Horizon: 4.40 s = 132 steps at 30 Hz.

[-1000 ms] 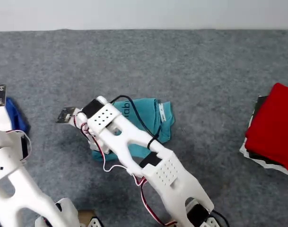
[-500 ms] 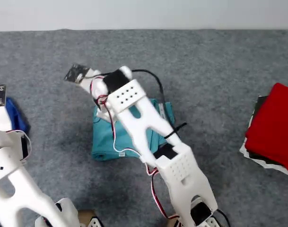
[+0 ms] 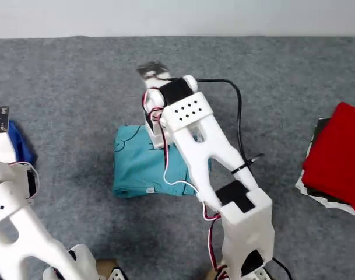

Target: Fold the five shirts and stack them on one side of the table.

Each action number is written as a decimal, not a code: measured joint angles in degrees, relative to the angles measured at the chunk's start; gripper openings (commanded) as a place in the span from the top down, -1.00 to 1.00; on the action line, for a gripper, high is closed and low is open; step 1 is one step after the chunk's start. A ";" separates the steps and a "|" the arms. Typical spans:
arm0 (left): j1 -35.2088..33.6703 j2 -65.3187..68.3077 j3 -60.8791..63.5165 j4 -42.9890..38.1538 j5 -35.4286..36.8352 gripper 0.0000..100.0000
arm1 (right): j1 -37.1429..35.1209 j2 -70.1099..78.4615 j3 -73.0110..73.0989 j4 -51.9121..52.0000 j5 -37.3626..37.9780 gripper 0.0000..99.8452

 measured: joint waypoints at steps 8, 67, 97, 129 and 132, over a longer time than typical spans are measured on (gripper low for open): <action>0.00 0.00 0.00 0.09 0.00 0.99 | 3.16 4.13 3.25 0.00 -9.76 0.81; 0.00 0.00 3.87 0.26 0.00 0.99 | 3.69 18.46 -3.78 -1.76 -14.07 0.98; 0.00 0.00 3.87 0.26 0.00 0.99 | 15.12 13.10 -3.78 -0.62 2.37 0.65; 0.00 0.00 4.04 0.26 0.00 0.99 | -0.53 11.96 4.48 -0.18 0.26 0.98; 0.00 0.00 4.04 0.26 0.00 0.99 | -0.79 16.97 5.63 -1.49 0.26 0.98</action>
